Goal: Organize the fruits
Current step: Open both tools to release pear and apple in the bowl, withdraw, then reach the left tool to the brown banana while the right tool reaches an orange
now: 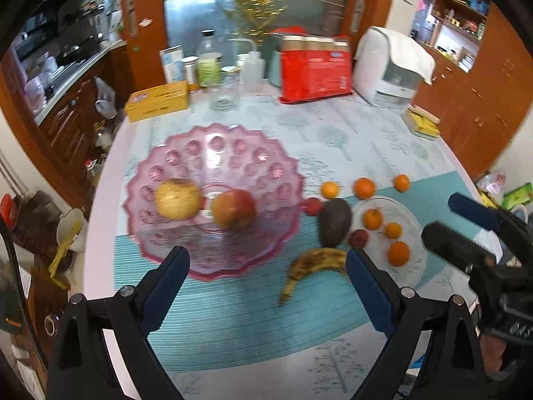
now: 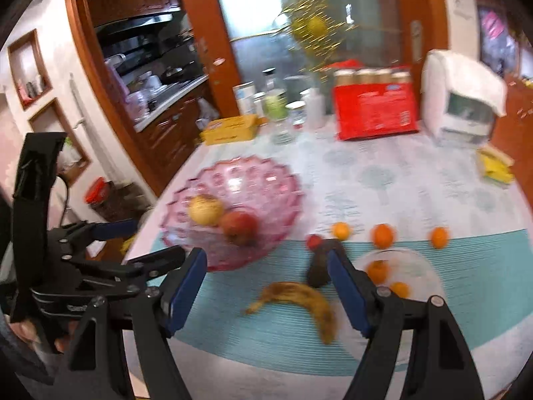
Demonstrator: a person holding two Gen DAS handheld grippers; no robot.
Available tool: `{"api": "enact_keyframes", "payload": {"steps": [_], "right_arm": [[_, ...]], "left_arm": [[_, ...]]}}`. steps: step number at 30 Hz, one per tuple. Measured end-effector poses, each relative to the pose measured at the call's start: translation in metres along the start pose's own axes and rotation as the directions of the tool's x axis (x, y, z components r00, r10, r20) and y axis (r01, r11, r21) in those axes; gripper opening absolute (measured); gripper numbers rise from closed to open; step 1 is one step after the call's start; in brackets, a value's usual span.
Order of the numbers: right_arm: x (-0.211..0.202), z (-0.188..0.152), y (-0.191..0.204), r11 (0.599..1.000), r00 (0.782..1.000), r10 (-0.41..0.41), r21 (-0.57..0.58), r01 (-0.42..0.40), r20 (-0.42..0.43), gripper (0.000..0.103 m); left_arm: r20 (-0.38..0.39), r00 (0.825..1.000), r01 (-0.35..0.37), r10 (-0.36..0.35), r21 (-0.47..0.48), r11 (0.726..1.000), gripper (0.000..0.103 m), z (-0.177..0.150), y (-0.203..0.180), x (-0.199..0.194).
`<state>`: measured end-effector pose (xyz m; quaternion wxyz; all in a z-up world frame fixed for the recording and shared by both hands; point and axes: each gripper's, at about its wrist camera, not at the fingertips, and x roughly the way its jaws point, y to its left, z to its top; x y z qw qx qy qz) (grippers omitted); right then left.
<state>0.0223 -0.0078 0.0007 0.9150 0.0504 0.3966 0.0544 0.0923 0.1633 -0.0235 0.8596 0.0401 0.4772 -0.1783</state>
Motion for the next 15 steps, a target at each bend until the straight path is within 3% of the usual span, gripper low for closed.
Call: {"api": "enact_keyframes", "payload": {"steps": [8, 15], "right_arm": [[-0.033, -0.005, -0.072, 0.986, 0.987, -0.158, -0.051, 0.159, 0.028, 0.076], [-0.021, -0.009, -0.135, 0.989, 0.989, -0.146, -0.010, 0.145, -0.034, 0.076]], "left_arm": [[-0.018, 1.000, 0.013, -0.013, 0.007, 1.000, 0.094, 0.004, -0.063, 0.009], [-0.057, 0.998, -0.017, 0.014, -0.051, 0.999, 0.094, 0.005, -0.100, 0.028]]}}
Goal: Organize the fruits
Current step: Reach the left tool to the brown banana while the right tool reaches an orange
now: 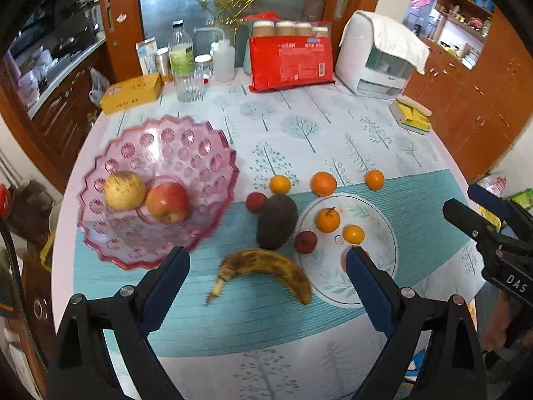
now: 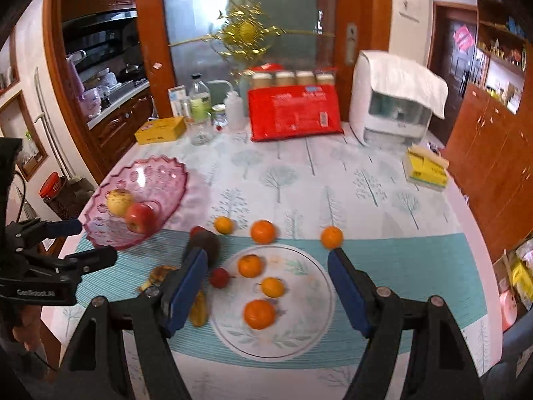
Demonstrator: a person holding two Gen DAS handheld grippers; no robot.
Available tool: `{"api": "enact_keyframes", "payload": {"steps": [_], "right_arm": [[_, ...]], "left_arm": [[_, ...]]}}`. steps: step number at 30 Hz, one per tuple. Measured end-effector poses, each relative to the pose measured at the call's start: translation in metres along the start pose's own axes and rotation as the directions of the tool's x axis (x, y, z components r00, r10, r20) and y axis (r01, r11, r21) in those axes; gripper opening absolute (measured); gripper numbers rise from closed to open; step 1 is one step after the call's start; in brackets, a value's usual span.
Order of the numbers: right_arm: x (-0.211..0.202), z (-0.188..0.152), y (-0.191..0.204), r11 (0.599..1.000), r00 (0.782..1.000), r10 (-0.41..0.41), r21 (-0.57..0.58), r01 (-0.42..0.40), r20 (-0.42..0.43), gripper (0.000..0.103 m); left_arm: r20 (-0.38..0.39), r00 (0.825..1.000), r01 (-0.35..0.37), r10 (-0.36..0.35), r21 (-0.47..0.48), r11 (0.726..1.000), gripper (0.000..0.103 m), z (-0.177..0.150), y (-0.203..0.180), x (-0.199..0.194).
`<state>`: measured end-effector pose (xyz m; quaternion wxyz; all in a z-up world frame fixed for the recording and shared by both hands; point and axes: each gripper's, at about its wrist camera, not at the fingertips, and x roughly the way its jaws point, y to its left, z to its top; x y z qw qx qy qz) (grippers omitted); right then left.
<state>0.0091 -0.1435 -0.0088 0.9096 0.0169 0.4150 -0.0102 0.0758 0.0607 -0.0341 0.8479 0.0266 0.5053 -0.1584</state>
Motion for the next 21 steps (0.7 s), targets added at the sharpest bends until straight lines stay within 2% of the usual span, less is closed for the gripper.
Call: {"api": "enact_keyframes", "payload": {"steps": [6, 12, 17, 21], "right_arm": [[0.039, -0.015, -0.029, 0.998, 0.994, 0.050, -0.026, -0.053, -0.096, 0.076], [0.081, -0.035, -0.028, 0.987, 0.974, 0.119, -0.084, -0.137, -0.193, 0.076], [0.109, -0.050, -0.018, 0.974, 0.955, 0.155, -0.124, -0.191, -0.254, 0.075], [0.125, -0.061, -0.007, 0.962, 0.938, 0.178, -0.150, -0.230, -0.299, 0.074]], "left_arm": [[-0.056, 0.998, -0.044, 0.040, -0.068, 0.997, 0.094, -0.013, -0.025, 0.027], [-0.100, 0.990, -0.115, 0.099, -0.173, 0.978, 0.094, -0.030, -0.027, 0.055], [-0.137, 0.981, -0.174, 0.139, -0.293, 0.940, 0.094, -0.040, -0.014, 0.084], [-0.170, 0.969, -0.233, 0.178, -0.398, 0.888, 0.094, -0.045, 0.001, 0.107]]}}
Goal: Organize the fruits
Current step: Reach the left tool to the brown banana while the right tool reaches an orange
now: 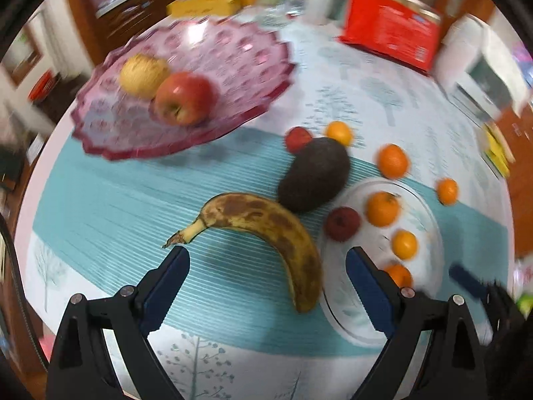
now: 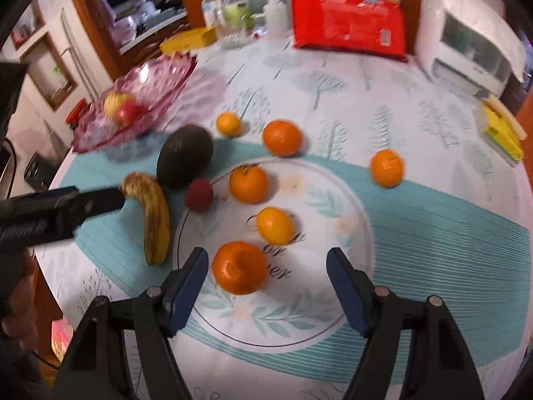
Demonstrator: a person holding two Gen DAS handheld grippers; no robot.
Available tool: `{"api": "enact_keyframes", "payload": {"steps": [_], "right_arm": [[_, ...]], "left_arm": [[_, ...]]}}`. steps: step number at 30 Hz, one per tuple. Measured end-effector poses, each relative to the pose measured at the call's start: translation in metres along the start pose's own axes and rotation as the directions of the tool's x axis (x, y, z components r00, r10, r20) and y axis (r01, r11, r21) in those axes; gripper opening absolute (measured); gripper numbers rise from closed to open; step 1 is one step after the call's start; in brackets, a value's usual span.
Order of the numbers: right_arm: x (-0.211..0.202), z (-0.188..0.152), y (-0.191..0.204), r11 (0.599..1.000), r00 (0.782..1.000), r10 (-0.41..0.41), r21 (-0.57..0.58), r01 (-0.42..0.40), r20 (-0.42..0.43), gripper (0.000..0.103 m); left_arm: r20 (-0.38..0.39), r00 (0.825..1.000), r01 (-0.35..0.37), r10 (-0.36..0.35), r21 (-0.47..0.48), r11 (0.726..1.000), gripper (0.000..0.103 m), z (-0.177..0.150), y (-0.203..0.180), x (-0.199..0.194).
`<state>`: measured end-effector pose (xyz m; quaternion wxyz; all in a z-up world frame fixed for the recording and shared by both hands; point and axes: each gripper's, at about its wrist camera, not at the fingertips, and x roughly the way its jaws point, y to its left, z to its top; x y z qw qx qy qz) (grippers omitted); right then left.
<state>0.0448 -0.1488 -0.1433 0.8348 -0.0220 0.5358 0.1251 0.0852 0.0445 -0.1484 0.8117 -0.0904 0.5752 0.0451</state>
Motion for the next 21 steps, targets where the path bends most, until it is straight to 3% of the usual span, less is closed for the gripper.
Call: {"api": "enact_keyframes", "payload": {"steps": [4, 10, 13, 17, 21], "right_arm": [[0.011, -0.002, 0.007, 0.999, 1.000, 0.001, -0.038, -0.002, -0.021, 0.073], [0.021, 0.000, 0.005, 0.998, 0.999, 0.000, -0.055, -0.002, -0.038, 0.073], [0.026, 0.001, 0.002, 0.999, 0.998, 0.013, -0.048, -0.016, -0.054, 0.069], [0.029, 0.003, 0.001, 0.998, 0.997, 0.040, -0.044, -0.043, -0.063, 0.068], [0.030, 0.004, 0.003, 0.997, 0.997, 0.052, -0.054, -0.055, -0.065, 0.067]], "left_arm": [[-0.036, 0.999, -0.031, 0.027, -0.096, 0.995, 0.094, 0.002, 0.006, 0.026], [-0.062, 0.997, -0.061, 0.053, -0.134, 0.989, 0.093, 0.006, 0.001, 0.045], [-0.076, 0.995, -0.082, 0.072, -0.137, 0.987, 0.087, 0.009, -0.006, 0.052], [-0.115, 0.991, -0.094, 0.075, -0.166, 0.982, 0.070, 0.013, -0.013, 0.067], [-0.133, 0.987, -0.111, 0.088, -0.177, 0.978, 0.066, 0.012, -0.018, 0.076]]}}
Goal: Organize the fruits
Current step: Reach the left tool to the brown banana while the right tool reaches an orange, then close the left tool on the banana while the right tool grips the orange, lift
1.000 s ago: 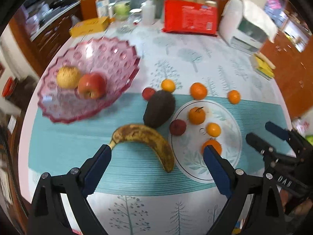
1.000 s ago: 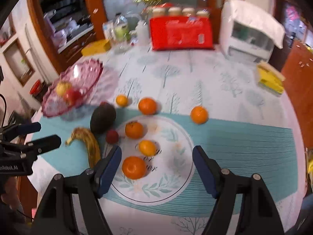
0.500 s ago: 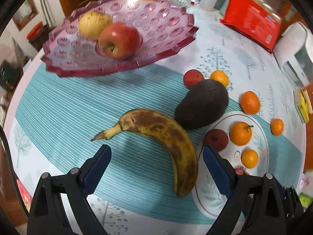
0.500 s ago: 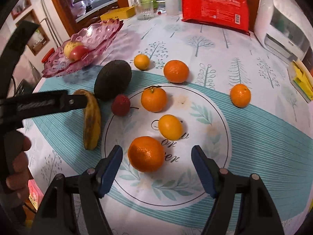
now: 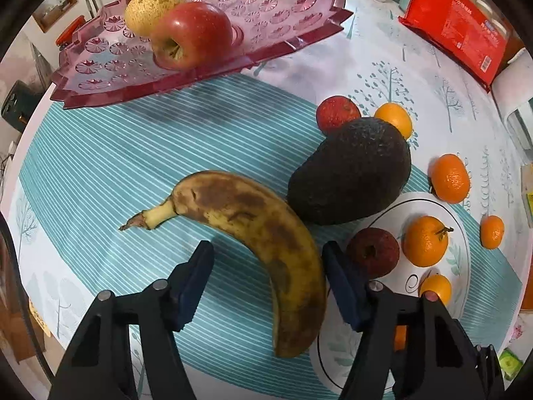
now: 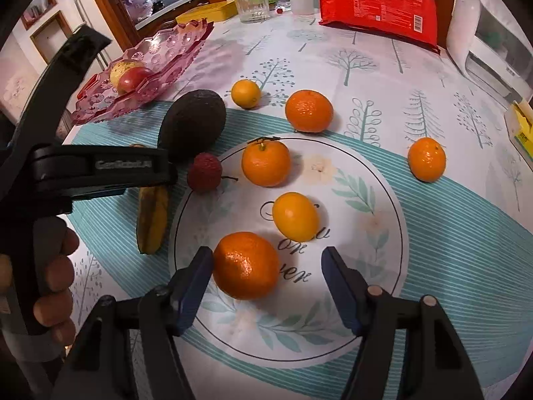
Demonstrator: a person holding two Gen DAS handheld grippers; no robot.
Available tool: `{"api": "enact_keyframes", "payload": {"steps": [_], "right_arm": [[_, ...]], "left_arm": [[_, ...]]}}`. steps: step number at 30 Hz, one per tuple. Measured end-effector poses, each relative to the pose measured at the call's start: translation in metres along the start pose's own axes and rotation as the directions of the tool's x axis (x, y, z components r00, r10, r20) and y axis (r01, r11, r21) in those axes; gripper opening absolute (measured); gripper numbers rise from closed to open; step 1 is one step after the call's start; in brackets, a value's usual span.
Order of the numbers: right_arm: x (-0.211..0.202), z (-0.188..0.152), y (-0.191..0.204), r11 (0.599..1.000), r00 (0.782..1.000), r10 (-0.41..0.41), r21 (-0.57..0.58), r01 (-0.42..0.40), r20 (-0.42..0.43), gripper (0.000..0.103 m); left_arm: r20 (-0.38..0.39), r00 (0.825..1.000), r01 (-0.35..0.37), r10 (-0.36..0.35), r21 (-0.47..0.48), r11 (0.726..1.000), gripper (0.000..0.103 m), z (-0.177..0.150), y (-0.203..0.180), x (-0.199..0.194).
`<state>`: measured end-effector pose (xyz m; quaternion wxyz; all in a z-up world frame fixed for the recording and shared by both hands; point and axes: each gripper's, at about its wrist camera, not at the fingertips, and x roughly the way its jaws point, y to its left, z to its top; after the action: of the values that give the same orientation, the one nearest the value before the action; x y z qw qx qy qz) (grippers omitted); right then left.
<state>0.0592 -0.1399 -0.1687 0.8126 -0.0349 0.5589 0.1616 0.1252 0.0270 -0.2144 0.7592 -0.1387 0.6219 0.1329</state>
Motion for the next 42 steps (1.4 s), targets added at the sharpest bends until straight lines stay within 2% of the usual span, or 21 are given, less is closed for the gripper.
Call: {"api": "enact_keyframes", "payload": {"steps": [5, 7, 14, 20, 25, 28, 35, 42], "right_arm": [[0.002, 0.001, 0.000, 1.000, 1.000, 0.019, 0.003, -0.019, -0.006, 0.066], [0.003, 0.001, -0.001, 1.000, 1.000, 0.027, 0.006, -0.027, -0.010, 0.066], [0.010, 0.002, 0.006, 0.999, 0.998, 0.042, -0.002, -0.042, -0.039, 0.066], [0.014, 0.003, 0.010, 0.999, 0.998, 0.036, -0.014, -0.036, -0.053, 0.065], [0.019, 0.001, 0.011, 1.000, 0.997, 0.026, -0.012, -0.027, -0.072, 0.055], [0.020, 0.000, 0.011, 1.000, 0.997, 0.010, -0.013, -0.011, -0.072, 0.046], [0.019, -0.002, 0.014, 1.000, 0.997, 0.031, 0.005, -0.031, -0.073, 0.045], [0.007, 0.001, 0.032, 0.999, 0.998, 0.051, -0.016, -0.052, -0.042, 0.044]], "left_arm": [[-0.003, 0.999, -0.051, 0.051, 0.020, 0.999, 0.066, 0.003, -0.013, 0.008], [0.005, 0.999, -0.050, 0.050, 0.024, 0.998, 0.065, 0.004, -0.016, 0.009], [0.014, 0.999, -0.034, 0.032, 0.095, 0.995, 0.041, 0.000, -0.029, 0.008], [0.011, 1.000, -0.006, 0.005, 0.145, 0.989, 0.033, -0.013, -0.021, 0.002], [0.012, 0.999, 0.036, -0.039, 0.181, 0.983, 0.031, -0.020, -0.007, 0.000], [0.038, 0.997, 0.061, -0.070, 0.205, 0.977, 0.031, -0.026, 0.003, -0.003], [0.093, 0.985, 0.124, -0.143, 0.182, 0.975, 0.031, -0.043, 0.043, -0.021], [0.156, 0.975, 0.126, -0.159, 0.199, 0.972, 0.031, -0.045, 0.060, -0.050]]}}
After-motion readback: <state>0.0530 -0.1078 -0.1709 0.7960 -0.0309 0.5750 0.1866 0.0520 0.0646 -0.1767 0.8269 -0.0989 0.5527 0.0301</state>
